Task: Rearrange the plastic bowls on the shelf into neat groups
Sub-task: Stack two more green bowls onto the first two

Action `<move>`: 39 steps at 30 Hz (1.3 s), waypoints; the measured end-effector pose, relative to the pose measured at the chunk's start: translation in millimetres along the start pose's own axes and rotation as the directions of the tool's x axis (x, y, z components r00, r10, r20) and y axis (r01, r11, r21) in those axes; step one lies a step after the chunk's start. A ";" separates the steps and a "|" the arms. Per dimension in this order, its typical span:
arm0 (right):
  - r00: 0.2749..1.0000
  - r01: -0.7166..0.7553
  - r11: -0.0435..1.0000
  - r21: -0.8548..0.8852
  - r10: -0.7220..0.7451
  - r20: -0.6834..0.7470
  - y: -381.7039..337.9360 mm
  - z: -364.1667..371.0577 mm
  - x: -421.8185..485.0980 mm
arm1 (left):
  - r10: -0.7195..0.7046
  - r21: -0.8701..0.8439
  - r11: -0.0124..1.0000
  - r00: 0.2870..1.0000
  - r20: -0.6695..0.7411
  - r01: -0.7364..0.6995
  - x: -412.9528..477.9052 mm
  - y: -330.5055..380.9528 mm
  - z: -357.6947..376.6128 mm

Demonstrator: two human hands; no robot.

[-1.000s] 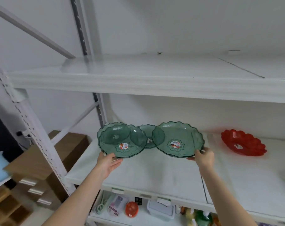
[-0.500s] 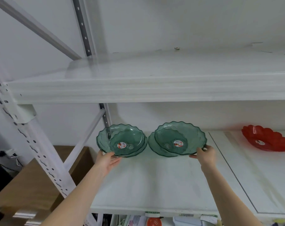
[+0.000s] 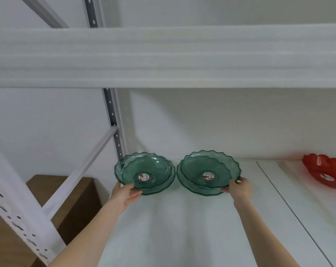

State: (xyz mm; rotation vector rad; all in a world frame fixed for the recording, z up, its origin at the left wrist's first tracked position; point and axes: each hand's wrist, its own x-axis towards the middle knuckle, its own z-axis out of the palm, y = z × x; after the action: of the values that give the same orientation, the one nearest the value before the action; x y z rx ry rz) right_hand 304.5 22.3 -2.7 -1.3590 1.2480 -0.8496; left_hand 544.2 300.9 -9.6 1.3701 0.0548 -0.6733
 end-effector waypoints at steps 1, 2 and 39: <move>1.000 0.002 1.000 -0.008 -0.002 0.005 4.7 4.1 1.6 | -0.003 0.007 1.000 1.000 0.009 0.003 3.7 -3.4 -0.1; 1.000 0.008 1.000 -0.014 -0.008 0.008 9.1 7.9 2.8 | -0.005 0.012 1.000 1.000 0.018 0.005 5.9 -5.7 0.0; 0.976 0.219 0.791 -0.572 -0.179 0.126 18.8 0.1 -9.6 | 0.321 0.873 0.449 0.946 0.039 -0.188 -8.1 -4.0 8.2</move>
State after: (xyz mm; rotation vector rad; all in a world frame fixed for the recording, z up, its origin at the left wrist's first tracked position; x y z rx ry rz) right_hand 298.5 33.5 -19.6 -2.0278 1.3922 -0.5649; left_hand 533.0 296.5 -7.9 2.3719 -0.4618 -0.3170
